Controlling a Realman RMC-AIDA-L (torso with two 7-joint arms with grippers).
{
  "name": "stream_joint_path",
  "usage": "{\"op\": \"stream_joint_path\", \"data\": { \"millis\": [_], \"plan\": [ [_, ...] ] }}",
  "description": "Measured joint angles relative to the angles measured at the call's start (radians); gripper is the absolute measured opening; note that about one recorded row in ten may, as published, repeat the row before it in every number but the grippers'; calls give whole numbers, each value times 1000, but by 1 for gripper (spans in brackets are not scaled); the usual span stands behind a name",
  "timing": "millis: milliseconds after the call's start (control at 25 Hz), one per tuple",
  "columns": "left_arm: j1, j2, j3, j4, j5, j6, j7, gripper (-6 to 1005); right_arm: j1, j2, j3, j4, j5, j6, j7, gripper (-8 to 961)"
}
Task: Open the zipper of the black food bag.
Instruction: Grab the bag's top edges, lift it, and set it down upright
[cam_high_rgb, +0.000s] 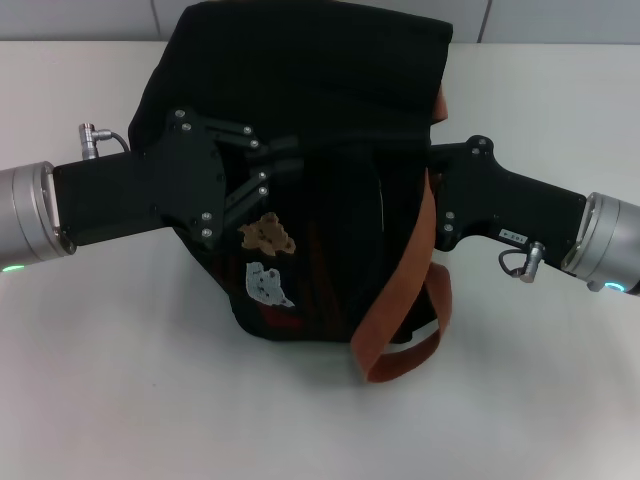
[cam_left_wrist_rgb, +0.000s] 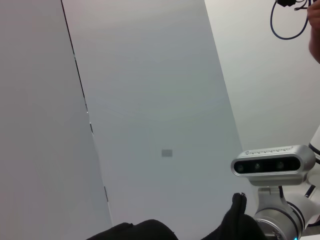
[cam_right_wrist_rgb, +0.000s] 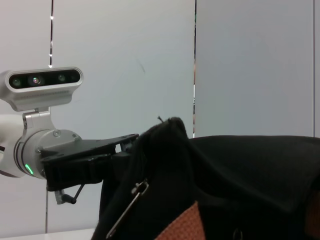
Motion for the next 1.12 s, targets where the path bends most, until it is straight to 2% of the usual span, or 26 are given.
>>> {"op": "stream_joint_path", "data": {
  "millis": [280, 400, 760, 1120],
  "plan": [
    [0, 0, 0, 0, -2, 1, 9, 161, -8, -1, 0, -4, 2, 0, 0, 53],
    [1, 0, -2, 0, -2, -1, 9, 162, -13, -1, 4, -7, 5, 0, -2, 1],
    [6, 2, -14, 0, -6, -7, 13, 166, -20, -1, 12, -3, 10, 73, -13, -2],
    [14, 2, -111, -8, -6, -8, 15, 170, -22, 1, 12, -1, 11, 135, -15, -1]
  ]
}}
